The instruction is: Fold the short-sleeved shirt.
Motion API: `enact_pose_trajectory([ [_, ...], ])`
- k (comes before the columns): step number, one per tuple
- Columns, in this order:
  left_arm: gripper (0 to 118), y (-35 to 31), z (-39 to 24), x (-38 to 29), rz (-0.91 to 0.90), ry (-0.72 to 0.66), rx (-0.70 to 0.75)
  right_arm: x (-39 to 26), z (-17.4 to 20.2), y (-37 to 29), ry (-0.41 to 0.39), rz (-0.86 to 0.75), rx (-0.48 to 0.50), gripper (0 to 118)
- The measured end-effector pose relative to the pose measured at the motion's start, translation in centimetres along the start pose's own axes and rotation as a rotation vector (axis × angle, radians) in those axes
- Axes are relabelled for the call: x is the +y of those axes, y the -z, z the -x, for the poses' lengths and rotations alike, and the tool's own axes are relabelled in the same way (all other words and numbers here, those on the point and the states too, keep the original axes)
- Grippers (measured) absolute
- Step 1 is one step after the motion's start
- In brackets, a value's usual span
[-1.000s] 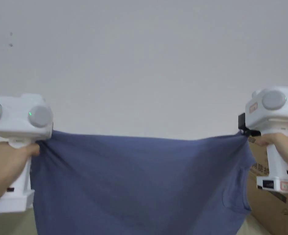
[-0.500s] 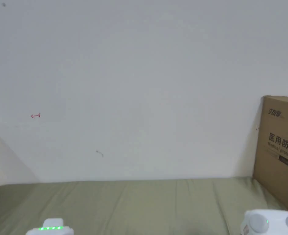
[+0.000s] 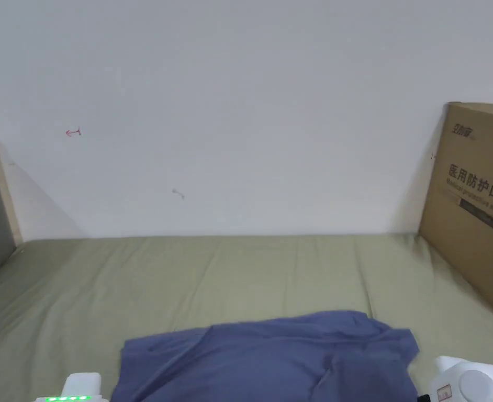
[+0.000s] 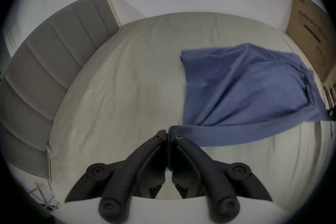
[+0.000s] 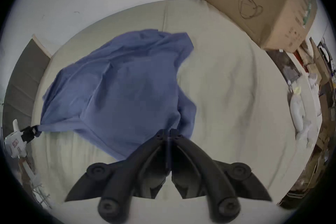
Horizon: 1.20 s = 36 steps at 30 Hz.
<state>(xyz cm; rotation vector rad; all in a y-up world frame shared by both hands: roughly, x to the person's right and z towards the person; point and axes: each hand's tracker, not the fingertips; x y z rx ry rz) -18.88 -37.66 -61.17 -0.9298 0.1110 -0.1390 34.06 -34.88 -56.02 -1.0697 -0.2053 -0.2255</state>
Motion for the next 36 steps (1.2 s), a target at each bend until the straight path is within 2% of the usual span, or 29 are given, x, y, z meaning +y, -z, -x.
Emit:
enact_pose_trajectory([
  [3, 3, -4.2, 1.3, -6.0, -0.001, 0.01, -0.007, -6.4, -0.6, -3.3, -0.044, -0.003, -0.039, 2],
  [7, 3, -8.2, 3.4, -12.9, 0.024, 0.026, -0.034, -15.0, -2.6, -6.5, -0.003, 0.019, -0.008, 2],
  [14, 3, -14.9, 5.3, -23.3, 0.037, 0.084, -0.012, -28.6, -5.2, -10.9, 0.001, 0.051, -0.006, 2],
  [17, 3, -16.6, 5.9, -25.6, 0.03, 0.068, -0.028, -31.2, -5.9, -11.7, 0.019, 0.051, 0.011, 2],
  [21, 6, -17.6, 6.4, -26.6, -0.002, 0.062, -0.053, -31.0, -6.5, -12.3, 0.031, 0.026, 0.023, 3],
  [22, 20, -17.8, 6.4, -26.5, -0.001, 0.058, -0.046, -30.6, -6.5, -12.4, 0.033, 0.026, 0.023, 8],
  [23, 41, -17.9, 6.3, -26.3, 0.005, 0.054, -0.039, -30.4, -6.5, -12.6, 0.033, 0.024, 0.015, 17],
  [24, 69, -18.1, 6.5, -26.2, 0.007, 0.044, -0.048, -30.2, -6.4, -12.9, 0.023, 0.014, -0.017, 34],
  [25, 99, -18.3, 6.7, -26.3, 0.004, 0.029, -0.067, -30.2, -6.4, -13.2, 0.008, -0.004, -0.05, 59],
  [26, 106, -18.7, 6.9, -26.4, -0.004, 0.016, -0.088, -30.3, -5.4, -14.4, -0.008, -0.022, -0.058, 70],
  [28, 101, -19.7, 7.1, -26.4, -0.034, 0.003, -0.104, -30.5, -5.3, -15.8, -0.017, -0.055, -0.042, 71],
  [29, 92, -20.1, 7.2, -26.4, -0.023, 0.004, -0.114, -30.6, -5.2, -16.6, -0.018, -0.07, -0.02, 69],
  [30, 72, -20.5, 7.4, -26.6, -0.028, -0.007, -0.147, -30.9, -4.7, -17.8, -0.015, -0.107, 0.024, 55],
  [31, 25, -21.0, 7.6, -26.7, -0.033, -0.003, -0.209, -31.3, -4.5, -18.7, -0.02, -0.147, 0.073, 15],
  [32, 1, -21.1, 7.7, -27.0, -0.024, 0.012, -0.22, -31.7, -4.1, -19.2, -0.017, -0.173, 0.089, 2],
  [36, 0, -21.2, 8.1, -28.7, -0.023, 0.043, -0.177, -33.4, -3.1, -19.2, -0.005, -0.141, 0.139, 2],
])
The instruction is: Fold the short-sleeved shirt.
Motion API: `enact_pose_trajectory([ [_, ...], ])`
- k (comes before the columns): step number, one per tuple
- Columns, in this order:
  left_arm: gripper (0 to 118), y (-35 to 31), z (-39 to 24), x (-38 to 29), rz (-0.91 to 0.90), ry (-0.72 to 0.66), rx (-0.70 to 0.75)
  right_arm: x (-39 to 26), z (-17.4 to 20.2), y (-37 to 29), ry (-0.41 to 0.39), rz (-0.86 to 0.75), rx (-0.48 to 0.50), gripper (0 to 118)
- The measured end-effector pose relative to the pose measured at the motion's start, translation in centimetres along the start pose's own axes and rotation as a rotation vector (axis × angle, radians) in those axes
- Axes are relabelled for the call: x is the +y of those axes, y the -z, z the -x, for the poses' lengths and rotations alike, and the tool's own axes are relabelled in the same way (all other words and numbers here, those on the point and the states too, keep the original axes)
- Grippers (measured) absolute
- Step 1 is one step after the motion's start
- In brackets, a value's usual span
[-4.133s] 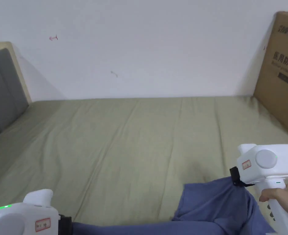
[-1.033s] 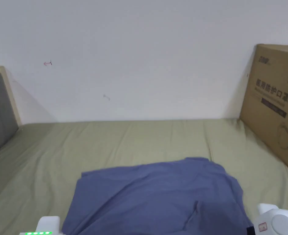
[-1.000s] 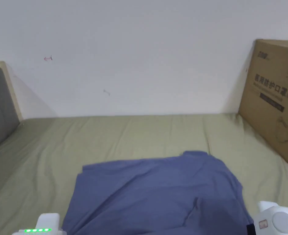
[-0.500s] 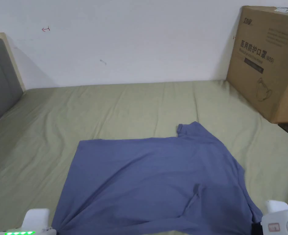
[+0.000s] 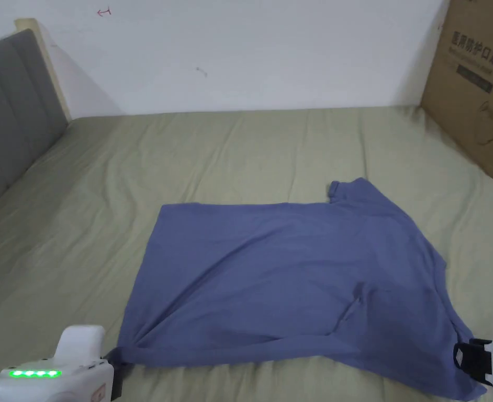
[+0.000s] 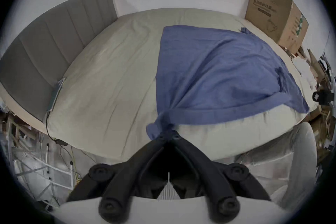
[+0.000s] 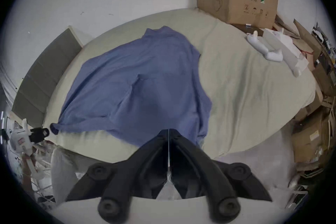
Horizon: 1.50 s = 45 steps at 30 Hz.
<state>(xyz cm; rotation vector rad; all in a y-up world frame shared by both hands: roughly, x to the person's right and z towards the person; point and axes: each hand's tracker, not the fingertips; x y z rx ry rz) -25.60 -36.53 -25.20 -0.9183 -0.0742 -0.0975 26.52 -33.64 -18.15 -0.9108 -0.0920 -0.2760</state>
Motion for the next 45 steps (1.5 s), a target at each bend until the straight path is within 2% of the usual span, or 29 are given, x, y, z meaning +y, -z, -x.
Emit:
enact_pose_trajectory([
  [3, 0, 0.0, 0.2, -1.2, 0.022, -0.03, -0.017, -0.8, 0.3, 1.0, -0.004, 0.043, -0.014, 2],
  [4, 9, -0.1, 0.2, -1.4, 0.013, -0.03, 0.0, -1.1, 0.3, 1.2, 0.004, 0.059, -0.016, 2],
  [5, 34, 0.0, 0.3, -1.5, -0.01, -0.025, 0.026, -1.2, 0.2, 1.4, 0.013, 0.072, -0.015, 2],
  [6, 69, 0.0, 0.4, -1.3, -0.014, -0.022, 0.026, -1.1, -0.1, 1.7, 0.022, 0.076, -0.015, 2],
  [7, 69, 0.1, 0.3, -1.1, -0.011, -0.015, 0.052, -1.2, -0.1, 1.8, 0.032, 0.079, -0.016, 2],
  [10, 105, 1.0, 1.0, -0.1, -0.021, -0.027, 0.052, -1.1, -0.4, 1.9, 0.036, 0.09, -0.02, 2],
  [14, 100, 5.0, 2.5, 2.0, 0.031, -0.143, -0.038, -1.2, -0.5, 2.6, 0.014, 0.119, -0.045, 2],
  [15, 86, 6.2, 2.6, 2.2, 0.055, -0.196, -0.092, -1.3, -0.5, 2.8, 0.015, 0.129, -0.047, 2],
  [16, 38, 7.0, 2.7, 2.3, 0.091, -0.23, -0.132, -1.4, -0.6, 2.9, 0.018, 0.136, -0.049, 2],
  [17, 9, 8.0, 2.5, 2.1, 0.14, -0.235, -0.196, -1.5, -0.7, 3.0, 0.025, 0.142, -0.05, 2],
  [18, 10, 8.0, 1.8, 2.1, 0.118, -0.194, -0.118, -1.6, -0.9, 3.0, 0.034, 0.145, -0.049, 2],
  [20, 10, 5.9, -0.3, 2.3, 0.074, -0.078, -0.066, -1.8, -1.2, 2.8, 0.047, 0.15, -0.045, 2],
  [24, 9, 4.1, -0.8, 3.0, 0.056, -0.052, -0.06, -1.2, -1.9, 2.1, 0.074, 0.133, -0.035, 2],
  [25, 9, 3.8, -0.8, 3.2, 0.059, -0.055, -0.063, -0.8, -1.8, 2.0, 0.065, 0.128, -0.034, 8],
  [26, 9, 3.5, -1.0, 3.3, 0.06, -0.058, -0.066, -0.4, -1.8, 2.1, 0.041, 0.127, -0.05, 24],
  [28, 9, 3.7, -0.5, 3.4, 0.054, -0.062, -0.065, 0.0, -1.7, 3.0, -0.008, 0.135, -0.102, 66],
  [30, 9, 3.6, -0.8, 3.3, 0.053, -0.062, -0.061, 0.2, -2.0, 4.5, -0.016, 0.161, -0.104, 66],
  [31, 9, 4.0, -0.5, 3.2, 0.056, -0.066, -0.06, 0.0, -2.3, 5.6, 0.007, 0.208, -0.078, 56],
  [32, 9, 4.1, -0.5, 3.1, 0.058, -0.068, -0.059, -0.3, -2.5, 6.2, 0.044, 0.25, -0.038, 25],
  [33, 9, 4.1, -0.5, 3.0, 0.065, -0.07, -0.058, -0.7, -2.6, 6.3, 0.046, 0.243, 0.014, 12],
  [35, 10, 4.1, -0.3, 2.7, 0.071, -0.081, -0.067, -1.1, -2.3, 6.3, -0.036, 0.2, -0.076, 10],
  [37, 9, 3.9, -0.3, 2.7, 0.076, -0.079, -0.064, -0.6, -2.3, 5.4, -0.012, 0.189, -0.052, 10],
  [38, 9, 3.8, -0.1, 2.8, 0.074, -0.079, -0.065, -0.3, -2.6, 5.0, 0.025, 0.161, -0.038, 10],
  [42, 10, 3.2, 0.2, 4.1, 0.078, -0.08, -0.065, 1.9, -2.3, 2.6, 0.017, 0.119, -0.019, 10],
  [45, 10, 3.6, 0.3, 7.1, 0.11, -0.066, -0.065, 5.1, -2.5, 2.2, 0.049, 0.087, 0.021, 10],
])
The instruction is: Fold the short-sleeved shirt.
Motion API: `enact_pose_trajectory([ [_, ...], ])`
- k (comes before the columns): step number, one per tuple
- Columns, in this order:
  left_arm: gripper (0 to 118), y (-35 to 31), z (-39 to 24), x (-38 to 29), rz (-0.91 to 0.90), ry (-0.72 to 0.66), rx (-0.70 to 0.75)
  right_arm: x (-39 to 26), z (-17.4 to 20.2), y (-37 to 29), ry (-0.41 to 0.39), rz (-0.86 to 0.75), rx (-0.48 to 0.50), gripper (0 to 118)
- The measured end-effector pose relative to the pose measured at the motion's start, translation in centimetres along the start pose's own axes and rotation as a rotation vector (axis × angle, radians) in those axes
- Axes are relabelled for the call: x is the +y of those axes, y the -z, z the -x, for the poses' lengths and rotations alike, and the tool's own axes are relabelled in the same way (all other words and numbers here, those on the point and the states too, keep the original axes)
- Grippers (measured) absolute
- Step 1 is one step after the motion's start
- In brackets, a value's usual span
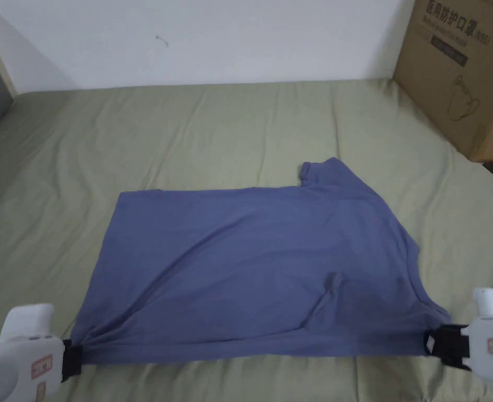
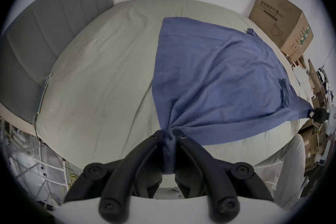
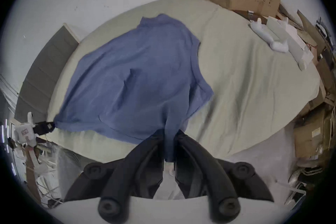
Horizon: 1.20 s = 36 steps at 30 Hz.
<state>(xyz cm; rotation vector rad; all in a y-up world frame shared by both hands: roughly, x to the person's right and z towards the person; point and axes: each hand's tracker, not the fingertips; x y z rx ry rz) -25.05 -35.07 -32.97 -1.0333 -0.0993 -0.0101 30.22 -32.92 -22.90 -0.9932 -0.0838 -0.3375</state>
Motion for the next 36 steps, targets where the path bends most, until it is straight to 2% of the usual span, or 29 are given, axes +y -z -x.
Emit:
enact_pose_trajectory([
  [4, 10, 0.8, -0.3, 5.3, -0.016, 0.008, -0.009, 5.9, 0.2, 2.5, 0.011, -0.039, -0.016, 10],
  [8, 10, 3.5, -1.0, 10.7, -0.026, -0.004, -0.026, 11.6, 0.3, 7.3, 0.046, -0.011, -0.044, 10],
  [10, 12, 5.4, -1.4, 12.4, -0.006, -0.014, -0.023, 13.5, 0.6, 9.7, 0.025, 0.017, -0.108, 10],
  [11, 20, 6.5, -1.5, 13.1, 0.006, -0.022, -0.024, 14.2, 0.9, 11.0, -0.004, 0.032, -0.128, 10],
  [12, 36, 7.3, -1.6, 13.6, 0.017, -0.025, -0.023, 14.6, 1.1, 11.9, -0.018, 0.04, -0.15, 12],
  [13, 67, 8.1, -1.6, 13.8, 0.034, -0.033, 0.019, 14.8, 1.4, 12.8, -0.032, 0.059, -0.197, 25],
  [14, 90, 8.5, -1.5, 13.7, 0.042, -0.034, 0.069, 15.0, 1.6, 13.4, -0.041, 0.085, -0.223, 46],
  [15, 100, 8.6, -1.4, 13.5, 0.053, -0.028, 0.093, 15.0, 1.7, 13.5, -0.039, 0.093, -0.248, 69],
  [16, 100, 8.3, -1.1, 13.2, 0.04, -0.03, 0.084, 15.0, 1.7, 13.4, -0.04, 0.089, -0.247, 76],
  [18, 99, 7.0, -0.3, 12.0, 0.006, -0.036, 0.068, 14.2, 1.6, 11.8, -0.043, 0.041, -0.181, 75],
  [19, 94, 6.4, 0.1, 11.5, 0.007, -0.04, 0.064, 13.7, 1.6, 11.0, -0.041, 0.033, -0.148, 69],
  [20, 76, 5.8, 0.4, 10.9, 0.009, -0.057, 0.049, 13.2, 1.6, 10.1, -0.031, 0.017, -0.118, 52],
  [21, 40, 5.0, 0.7, 10.2, -0.002, -0.077, 0.016, 12.5, 1.5, 9.2, -0.029, -0.008, -0.099, 19],
  [22, 25, 4.2, 1.2, 9.2, -0.029, -0.083, -0.029, 11.7, 1.7, 8.4, -0.044, -0.022, -0.091, 19],
  [23, 11, 3.8, 1.4, 8.4, -0.026, -0.078, -0.028, 10.9, 2.0, 7.9, -0.058, -0.04, -0.109, 6],
  [24, 0, 3.7, 1.3, 7.5, -0.034, -0.069, 0.017, 10.2, 2.1, 7.6, -0.059, -0.045, -0.131, 0],
  [26, 0, 3.9, 1.5, 6.4, -0.018, -0.06, 0.005, 9.1, 1.9, 7.3, -0.081, -0.006, -0.065, 0],
  [29, 1, 4.7, 1.4, 6.0, -0.027, -0.074, -0.008, 8.0, 2.2, 7.7, -0.076, 0.02, -0.077, 0],
  [30, 13, 5.0, 1.5, 6.8, -0.031, -0.085, -0.008, 7.6, 2.2, 7.8, -0.08, 0.022, -0.085, 0],
  [31, 52, 5.6, 1.4, 7.3, -0.027, -0.099, -0.002, 7.3, 2.2, 8.0, -0.076, 0.027, -0.096, 0],
  [32, 81, 6.5, 1.4, 7.7, -0.017, -0.113, -0.006, 7.1, 2.1, 8.2, -0.07, 0.036, -0.098, 0],
  [33, 95, 7.5, 1.3, 7.9, -0.012, -0.119, -0.011, 6.9, 1.8, 8.4, -0.055, 0.042, -0.097, 0],
  [35, 89, 9.5, 1.0, 8.6, 0.009, -0.128, -0.018, 6.4, 1.3, 8.6, -0.011, 0.061, -0.075, 0],
  [36, 78, 10.9, 0.8, 8.7, 0.094, -0.13, 0.016, 6.1, 1.1, 8.6, 0.005, 0.066, -0.072, 0],
])
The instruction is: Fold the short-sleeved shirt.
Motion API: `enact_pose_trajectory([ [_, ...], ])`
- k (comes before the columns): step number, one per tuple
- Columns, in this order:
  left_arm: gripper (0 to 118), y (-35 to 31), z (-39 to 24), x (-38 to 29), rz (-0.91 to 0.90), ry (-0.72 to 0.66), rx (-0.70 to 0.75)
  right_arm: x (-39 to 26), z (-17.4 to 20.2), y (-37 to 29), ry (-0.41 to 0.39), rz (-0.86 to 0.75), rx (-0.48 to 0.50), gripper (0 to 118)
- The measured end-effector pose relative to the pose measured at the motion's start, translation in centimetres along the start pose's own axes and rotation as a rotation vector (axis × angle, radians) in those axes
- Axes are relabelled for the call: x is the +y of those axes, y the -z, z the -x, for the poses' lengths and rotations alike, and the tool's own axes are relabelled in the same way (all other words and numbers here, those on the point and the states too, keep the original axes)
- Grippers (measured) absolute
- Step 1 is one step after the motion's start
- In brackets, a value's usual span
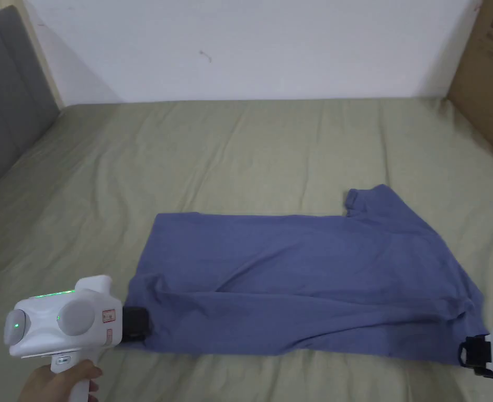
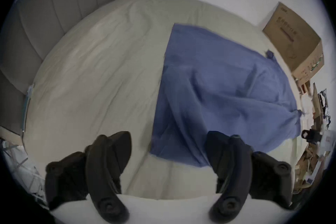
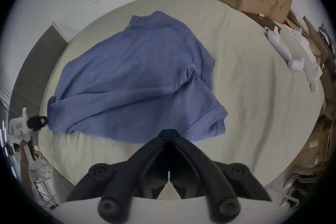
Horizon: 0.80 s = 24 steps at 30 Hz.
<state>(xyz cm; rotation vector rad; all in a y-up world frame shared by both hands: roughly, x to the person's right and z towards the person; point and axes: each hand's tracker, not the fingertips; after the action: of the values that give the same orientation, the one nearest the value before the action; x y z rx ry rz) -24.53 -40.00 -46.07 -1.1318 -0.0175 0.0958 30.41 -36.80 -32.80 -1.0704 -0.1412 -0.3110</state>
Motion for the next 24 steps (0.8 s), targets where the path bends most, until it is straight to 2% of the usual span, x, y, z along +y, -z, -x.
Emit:
enact_pose_trajectory([
  [1, 64, 1.1, -0.1, 0.0, 0.068, -0.005, 0.013, -0.1, -0.3, 0.2, 0.009, 0.005, -0.003, 0],
  [2, 63, 1.6, -0.4, -0.4, 0.092, 0.001, 0.001, -0.3, -0.5, 0.2, 0.012, 0.01, -0.01, 0],
  [3, 56, 0.4, -0.6, -0.5, 0.003, 0.02, 0.006, -0.4, -0.7, 0.1, 0.013, 0.014, -0.02, 1],
  [4, 29, -0.3, -0.8, -0.4, 0.009, 0.048, -0.009, -0.5, -0.9, 0.1, 0.016, 0.022, -0.046, 21],
  [5, 3, -1.0, -0.8, -0.3, 0.002, 0.076, -0.038, -0.4, -1.1, 0.2, 0.015, 0.021, -0.067, 49],
  [6, 3, -1.5, -0.8, -0.3, 0.0, 0.075, -0.06, -0.2, -1.3, 0.3, 0.011, 0.014, -0.069, 82],
  [7, 3, -2.0, -1.1, -0.3, -0.005, 0.064, -0.042, 0.3, -1.6, 0.6, 0.006, 0.016, -0.065, 98],
  [11, 3, -2.7, -1.7, -0.3, -0.018, 0.098, -0.027, 2.3, -2.2, 3.0, 0.052, 0.001, -0.027, 95],
  [13, 3, -2.9, -1.7, -0.3, -0.022, 0.101, -0.023, 2.7, -2.3, 6.0, 0.093, 0.092, -0.043, 82],
  [14, 3, -2.8, -1.4, -0.2, -0.021, 0.099, -0.028, 2.6, -2.0, 6.6, 0.098, 0.14, -0.076, 66],
  [15, 3, -3.1, -1.3, -0.1, -0.018, 0.096, -0.036, 2.4, -0.9, 5.2, 0.044, 0.059, -0.097, 43],
  [16, 3, -3.4, -1.2, -0.1, -0.021, 0.093, -0.038, 2.4, 0.0, 3.8, -0.05, 0.033, -0.039, 29],
  [17, 3, -3.7, -1.0, 0.0, -0.032, 0.087, -0.05, 2.2, 0.8, 3.1, -0.118, 0.016, 0.026, 29],
  [18, 3, -3.9, -0.8, 0.2, -0.035, 0.08, -0.055, 2.4, 1.6, 2.7, -0.121, 0.021, 0.003, 8],
  [19, 3, -4.2, -0.8, 0.4, -0.036, 0.072, -0.05, 2.5, 2.2, 2.7, -0.188, 0.046, -0.082, 8],
  [20, 3, -4.8, -0.8, 0.5, -0.045, 0.064, -0.066, 2.6, 2.5, 2.5, -0.213, 0.014, -0.1, 8],
  [24, 3, -6.9, -0.7, 0.3, -0.079, 0.066, -0.083, 3.2, 1.4, 0.6, -0.075, -0.013, -0.032, 8],
])
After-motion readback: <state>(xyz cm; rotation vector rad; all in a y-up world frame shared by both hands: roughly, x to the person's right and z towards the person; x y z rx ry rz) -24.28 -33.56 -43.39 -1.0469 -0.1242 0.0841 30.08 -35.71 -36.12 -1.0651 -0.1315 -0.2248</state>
